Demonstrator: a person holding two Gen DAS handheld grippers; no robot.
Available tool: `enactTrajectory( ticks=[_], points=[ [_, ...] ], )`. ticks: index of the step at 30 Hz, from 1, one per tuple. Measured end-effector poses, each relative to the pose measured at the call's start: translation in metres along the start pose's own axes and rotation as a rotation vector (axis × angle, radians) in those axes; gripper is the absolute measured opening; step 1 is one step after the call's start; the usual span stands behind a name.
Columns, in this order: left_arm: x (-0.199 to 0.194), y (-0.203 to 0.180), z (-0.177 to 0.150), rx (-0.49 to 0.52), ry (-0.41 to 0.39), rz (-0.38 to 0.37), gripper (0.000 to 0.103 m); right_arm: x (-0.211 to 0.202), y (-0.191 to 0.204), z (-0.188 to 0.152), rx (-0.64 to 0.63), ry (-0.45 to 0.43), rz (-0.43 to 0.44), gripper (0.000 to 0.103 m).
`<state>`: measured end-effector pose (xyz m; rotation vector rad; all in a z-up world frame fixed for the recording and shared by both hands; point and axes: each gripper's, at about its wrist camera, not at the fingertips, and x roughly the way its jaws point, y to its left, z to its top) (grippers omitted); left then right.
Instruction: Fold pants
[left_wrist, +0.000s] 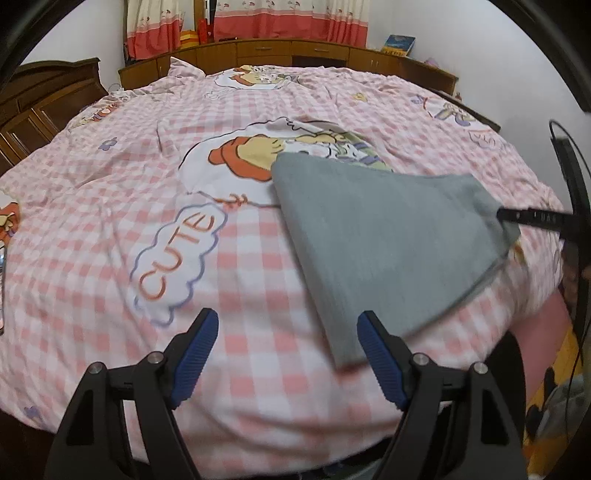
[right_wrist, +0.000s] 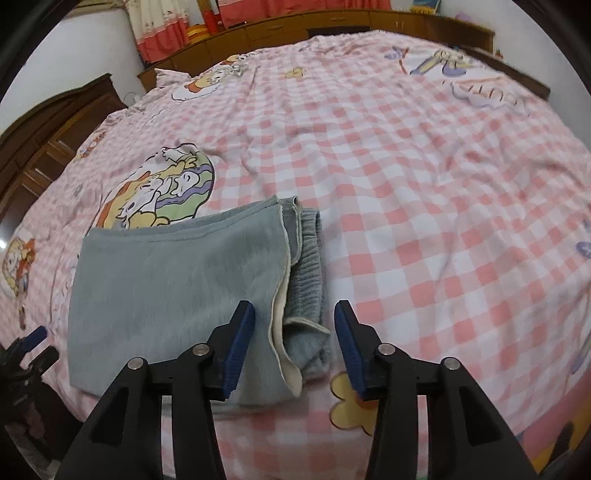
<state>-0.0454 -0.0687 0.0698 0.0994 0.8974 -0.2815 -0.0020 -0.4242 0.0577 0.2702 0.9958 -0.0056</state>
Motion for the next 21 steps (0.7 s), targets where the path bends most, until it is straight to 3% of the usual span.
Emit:
enactTrajectory(
  ticks=[5,12,15,17,19,21],
  points=[
    [0.031,0.006,0.033,-0.034,-0.009,-0.033,0.082,0.017,0.0,0.017,0.011,0.018,0.025,0.047],
    [0.08,0.023,0.073,-0.131,0.0,-0.099,0.081,0.056,0.0,0.03,0.004,0.063,0.046,0.056],
    [0.102,0.025,0.083,-0.148,0.011,-0.112,0.081,0.062,-0.001,0.026,0.013,0.024,0.068,0.06],
    [0.113,0.026,0.087,-0.169,0.016,-0.122,0.081,0.062,0.0,0.022,0.007,-0.003,0.066,0.058],
    [0.117,0.024,0.09,-0.19,-0.002,-0.14,0.081,0.058,0.001,0.019,0.01,-0.031,0.064,0.047],
    [0.118,0.019,0.091,-0.198,-0.019,-0.161,0.069,0.052,0.002,0.016,0.014,-0.065,0.069,0.035]
  ],
)
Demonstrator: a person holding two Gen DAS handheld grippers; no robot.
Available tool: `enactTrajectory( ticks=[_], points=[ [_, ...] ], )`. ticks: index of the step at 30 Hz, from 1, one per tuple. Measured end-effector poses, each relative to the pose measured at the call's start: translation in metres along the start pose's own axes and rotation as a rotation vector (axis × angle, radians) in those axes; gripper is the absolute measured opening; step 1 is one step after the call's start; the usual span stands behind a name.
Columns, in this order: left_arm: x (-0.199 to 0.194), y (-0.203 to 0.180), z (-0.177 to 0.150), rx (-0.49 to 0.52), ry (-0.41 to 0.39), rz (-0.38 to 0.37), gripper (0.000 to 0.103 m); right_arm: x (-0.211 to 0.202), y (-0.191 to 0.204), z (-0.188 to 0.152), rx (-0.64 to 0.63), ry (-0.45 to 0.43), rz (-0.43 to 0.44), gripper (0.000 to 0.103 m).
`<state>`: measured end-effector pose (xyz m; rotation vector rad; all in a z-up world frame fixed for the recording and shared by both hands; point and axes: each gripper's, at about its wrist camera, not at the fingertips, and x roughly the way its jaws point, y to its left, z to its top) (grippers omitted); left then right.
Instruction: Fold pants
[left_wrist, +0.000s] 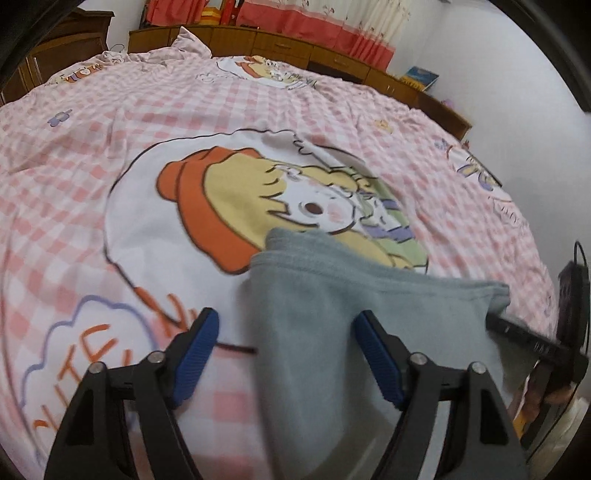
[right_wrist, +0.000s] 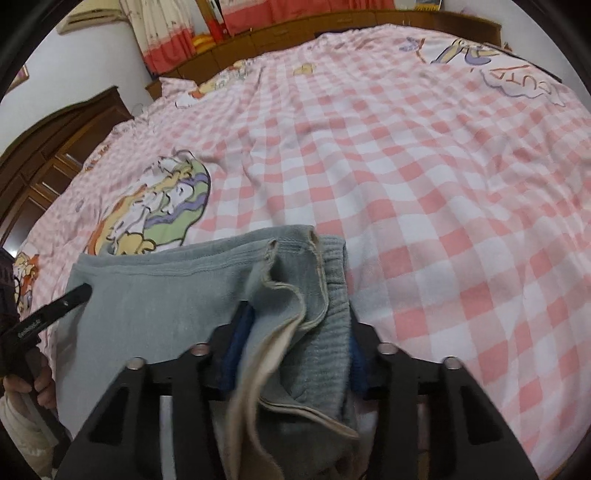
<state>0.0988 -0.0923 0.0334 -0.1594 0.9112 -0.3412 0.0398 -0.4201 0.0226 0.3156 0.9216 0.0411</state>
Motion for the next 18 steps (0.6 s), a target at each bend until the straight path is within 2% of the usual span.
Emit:
enactTrajectory(
  ticks=[1,2,3,4,5,8,12,18],
  points=[
    [0.0,-0.003,-0.001,0.003,-0.003,-0.02,0.052,-0.005,0.002,-0.001,0.003,-0.021,0.008,0.029],
    [0.0,-0.007,-0.002,0.009,0.0,-0.035,0.043,-0.009,0.003,-0.001,0.004,-0.035,0.008,0.027],
    [-0.001,-0.012,-0.003,0.017,-0.01,-0.03,0.039,-0.013,0.006,-0.002,0.002,-0.048,0.006,0.024],
    [-0.004,-0.015,-0.003,0.03,-0.025,-0.039,0.025,-0.018,0.008,-0.002,-0.001,-0.062,0.008,0.021],
    [-0.007,-0.018,-0.003,0.036,-0.029,-0.055,0.016,-0.025,0.012,-0.002,-0.004,-0.084,0.013,0.021],
    [-0.023,-0.019,-0.002,0.019,-0.063,-0.083,0.012,-0.048,0.024,-0.004,-0.013,-0.142,0.024,0.02],
    [-0.062,-0.019,-0.002,-0.003,-0.126,-0.145,0.011,-0.087,0.046,-0.005,-0.021,-0.21,0.065,0.02],
    [-0.139,-0.017,-0.006,0.032,-0.25,-0.147,0.011,-0.136,0.097,-0.013,-0.08,-0.265,0.143,0.019]
  ],
)
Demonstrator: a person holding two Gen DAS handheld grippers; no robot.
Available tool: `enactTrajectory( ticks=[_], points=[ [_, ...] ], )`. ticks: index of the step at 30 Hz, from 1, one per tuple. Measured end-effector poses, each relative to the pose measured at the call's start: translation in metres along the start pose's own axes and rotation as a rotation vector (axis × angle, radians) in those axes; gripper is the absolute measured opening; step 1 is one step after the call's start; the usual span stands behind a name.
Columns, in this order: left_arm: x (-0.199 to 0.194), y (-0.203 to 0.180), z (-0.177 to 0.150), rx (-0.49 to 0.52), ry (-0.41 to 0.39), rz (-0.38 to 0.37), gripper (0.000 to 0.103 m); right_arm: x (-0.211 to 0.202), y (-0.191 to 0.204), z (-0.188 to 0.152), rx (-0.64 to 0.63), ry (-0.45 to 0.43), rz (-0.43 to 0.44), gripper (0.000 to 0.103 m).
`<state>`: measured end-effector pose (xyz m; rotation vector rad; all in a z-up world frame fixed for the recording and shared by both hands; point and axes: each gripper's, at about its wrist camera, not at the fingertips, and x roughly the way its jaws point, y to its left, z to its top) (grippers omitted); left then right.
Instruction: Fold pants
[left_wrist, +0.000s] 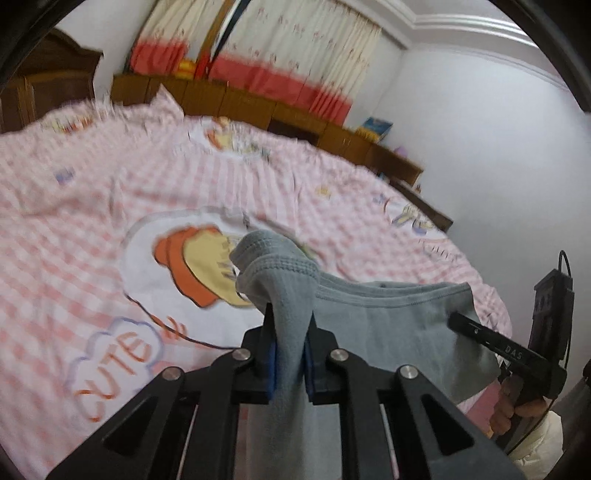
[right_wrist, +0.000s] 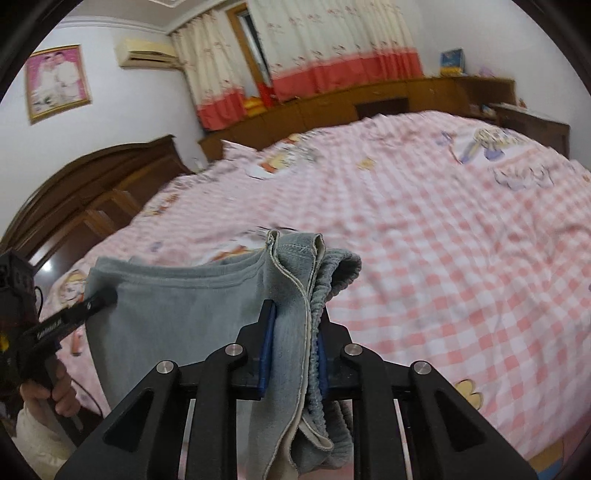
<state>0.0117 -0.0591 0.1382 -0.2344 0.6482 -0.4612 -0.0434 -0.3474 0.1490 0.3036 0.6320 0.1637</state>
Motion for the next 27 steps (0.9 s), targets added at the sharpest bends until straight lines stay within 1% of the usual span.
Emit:
enactTrajectory(
  ticks=[2,4,5,8,10,13,17,21,24,27],
  points=[
    [-0.027,0.004,0.008,-0.009,-0.053,0.011,0.011,-0.005,0.016,0.0,0.013,0.009,0.034,0.02],
    [-0.047,0.01,0.016,-0.009,-0.074,0.042,0.011,0.0,0.027,-0.001,0.025,0.034,0.059,0.02],
    [-0.053,0.013,0.02,-0.001,-0.073,0.06,0.011,0.006,0.032,-0.002,0.024,0.05,0.07,0.02],
    [-0.061,0.026,0.029,0.041,-0.051,0.126,0.011,0.029,0.045,-0.011,0.008,0.091,0.064,0.02],
    [-0.058,0.04,0.03,0.044,-0.025,0.144,0.011,0.047,0.049,-0.018,0.007,0.119,0.065,0.02],
    [-0.039,0.064,0.028,0.027,0.022,0.171,0.011,0.076,0.05,-0.029,0.0,0.161,0.047,0.02],
    [-0.002,0.093,0.014,-0.003,0.08,0.21,0.011,0.113,0.041,-0.039,-0.01,0.202,-0.006,0.02],
    [0.025,0.114,-0.003,-0.009,0.123,0.249,0.012,0.138,0.024,-0.049,0.017,0.239,-0.04,0.027],
    [0.044,0.127,-0.012,-0.001,0.161,0.275,0.014,0.144,0.017,-0.056,0.036,0.248,-0.052,0.039],
    [0.057,0.136,-0.019,0.007,0.186,0.306,0.021,0.144,0.015,-0.055,0.038,0.25,-0.045,0.039]
  ],
)
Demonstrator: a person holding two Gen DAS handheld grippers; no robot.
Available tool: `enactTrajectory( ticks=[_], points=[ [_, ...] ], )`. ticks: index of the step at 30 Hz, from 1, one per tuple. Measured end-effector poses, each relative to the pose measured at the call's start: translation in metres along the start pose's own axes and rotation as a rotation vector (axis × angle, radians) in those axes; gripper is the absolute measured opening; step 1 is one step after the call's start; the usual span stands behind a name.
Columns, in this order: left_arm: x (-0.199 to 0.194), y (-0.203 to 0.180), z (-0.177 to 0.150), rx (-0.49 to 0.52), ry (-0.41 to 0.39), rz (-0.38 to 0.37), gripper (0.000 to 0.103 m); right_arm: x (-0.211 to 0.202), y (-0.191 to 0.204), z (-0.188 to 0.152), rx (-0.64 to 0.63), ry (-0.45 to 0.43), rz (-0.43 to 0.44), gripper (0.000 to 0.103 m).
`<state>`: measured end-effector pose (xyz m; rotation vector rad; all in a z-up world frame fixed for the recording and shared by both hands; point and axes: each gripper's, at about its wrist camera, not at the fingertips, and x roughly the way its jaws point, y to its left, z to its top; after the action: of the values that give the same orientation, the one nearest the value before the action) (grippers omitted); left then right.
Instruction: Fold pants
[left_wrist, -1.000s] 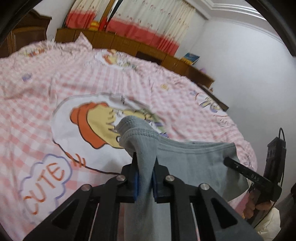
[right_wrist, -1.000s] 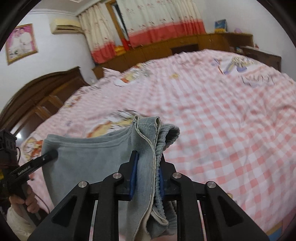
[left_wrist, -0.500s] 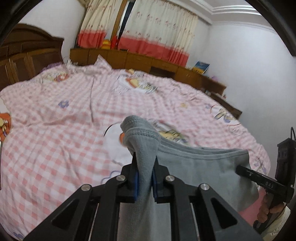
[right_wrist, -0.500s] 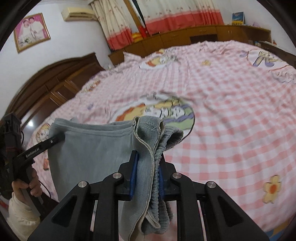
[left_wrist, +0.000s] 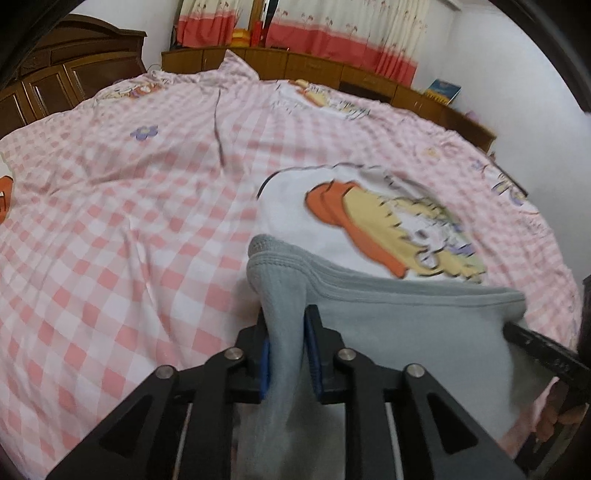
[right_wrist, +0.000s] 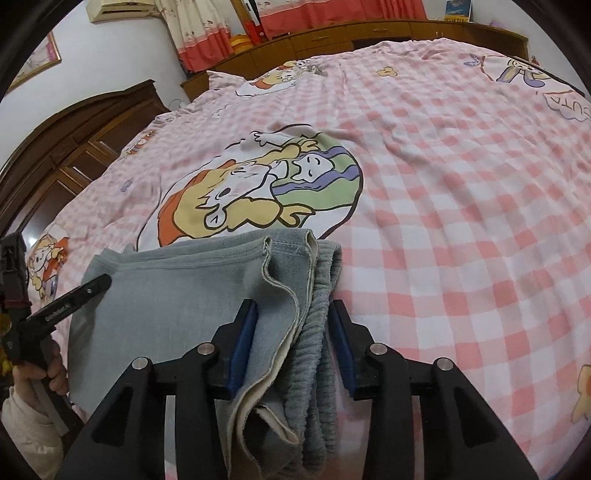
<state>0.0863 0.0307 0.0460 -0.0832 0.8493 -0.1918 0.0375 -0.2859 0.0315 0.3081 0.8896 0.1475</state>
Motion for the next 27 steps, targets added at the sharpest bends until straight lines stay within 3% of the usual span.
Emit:
enactTrajectory(
  ticks=[5,8,13,17,21,25,27],
  points=[
    [0.001,0.002,-0.002,0.027,-0.001,0.052,0.041,-0.019,0.009,0.006,-0.02,-0.015,-0.047,0.039],
    [-0.013,0.005,0.001,0.0,-0.014,0.059,0.042,-0.039,0.022,0.01,-0.07,-0.088,-0.07,0.039],
    [-0.048,0.003,0.007,-0.048,-0.064,-0.007,0.052,-0.044,0.039,0.018,-0.111,-0.112,-0.009,0.039],
    [-0.055,-0.013,0.011,-0.028,-0.077,-0.067,0.052,-0.02,0.047,0.017,-0.137,-0.065,-0.027,0.039],
    [-0.033,-0.025,0.008,0.008,-0.057,-0.041,0.052,0.013,0.041,0.012,-0.153,-0.004,-0.074,0.039],
    [0.012,-0.013,-0.001,0.011,0.038,0.0,0.029,0.02,0.037,0.006,-0.164,-0.018,-0.07,0.039],
    [0.018,-0.006,-0.005,-0.009,0.033,-0.022,0.029,0.016,0.039,0.006,-0.164,-0.017,-0.074,0.039]
  ],
)
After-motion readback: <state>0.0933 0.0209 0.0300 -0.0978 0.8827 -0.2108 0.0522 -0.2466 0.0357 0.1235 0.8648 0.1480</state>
